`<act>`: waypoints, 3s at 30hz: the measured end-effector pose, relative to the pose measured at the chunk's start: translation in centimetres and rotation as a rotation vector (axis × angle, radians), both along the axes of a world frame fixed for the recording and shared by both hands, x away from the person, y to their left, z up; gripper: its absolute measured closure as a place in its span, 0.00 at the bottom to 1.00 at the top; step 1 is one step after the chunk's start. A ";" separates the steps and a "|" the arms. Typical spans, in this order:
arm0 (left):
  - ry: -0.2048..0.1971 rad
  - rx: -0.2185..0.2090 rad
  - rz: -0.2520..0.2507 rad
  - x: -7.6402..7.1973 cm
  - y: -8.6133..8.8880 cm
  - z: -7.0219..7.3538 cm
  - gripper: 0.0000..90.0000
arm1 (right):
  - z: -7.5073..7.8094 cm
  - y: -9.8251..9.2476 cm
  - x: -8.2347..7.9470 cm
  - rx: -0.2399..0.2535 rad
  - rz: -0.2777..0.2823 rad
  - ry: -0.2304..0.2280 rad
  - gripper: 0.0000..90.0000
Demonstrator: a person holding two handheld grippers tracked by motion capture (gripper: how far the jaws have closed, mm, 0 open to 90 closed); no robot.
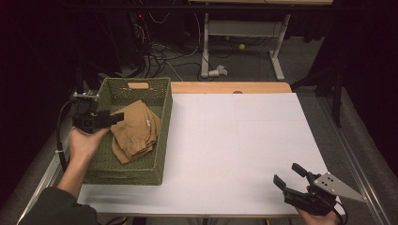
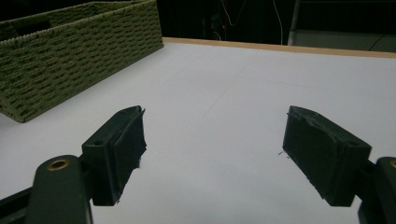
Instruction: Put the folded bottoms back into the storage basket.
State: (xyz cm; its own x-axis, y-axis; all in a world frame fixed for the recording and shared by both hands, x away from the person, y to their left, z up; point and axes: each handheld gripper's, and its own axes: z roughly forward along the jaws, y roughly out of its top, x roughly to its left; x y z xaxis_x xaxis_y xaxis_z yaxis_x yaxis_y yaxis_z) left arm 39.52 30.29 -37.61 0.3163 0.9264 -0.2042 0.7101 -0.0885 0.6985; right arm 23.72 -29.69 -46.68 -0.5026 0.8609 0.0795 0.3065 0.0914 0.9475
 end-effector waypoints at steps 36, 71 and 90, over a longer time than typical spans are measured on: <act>-0.123 -0.026 -0.121 -5.1 -0.8 1.3 0.39 | 0.0 -0.1 0.0 0.001 -0.002 0.001 0.24; -0.181 -0.041 -0.152 -9.2 -0.2 1.0 0.39 | 0.0 0.0 0.0 -0.002 -0.003 0.001 0.24; -0.196 -0.045 -0.162 -11.2 -0.3 -0.1 0.39 | 0.0 0.0 0.0 -0.001 -0.002 0.000 0.24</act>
State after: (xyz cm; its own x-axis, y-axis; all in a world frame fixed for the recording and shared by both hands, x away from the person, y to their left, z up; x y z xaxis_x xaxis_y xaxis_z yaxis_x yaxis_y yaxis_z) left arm 28.31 29.95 -37.67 0.4978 0.8517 -0.1637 0.5395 -0.1564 0.8273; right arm 23.69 -29.71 -46.68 -0.5006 0.8621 0.0784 0.3071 0.0921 0.9472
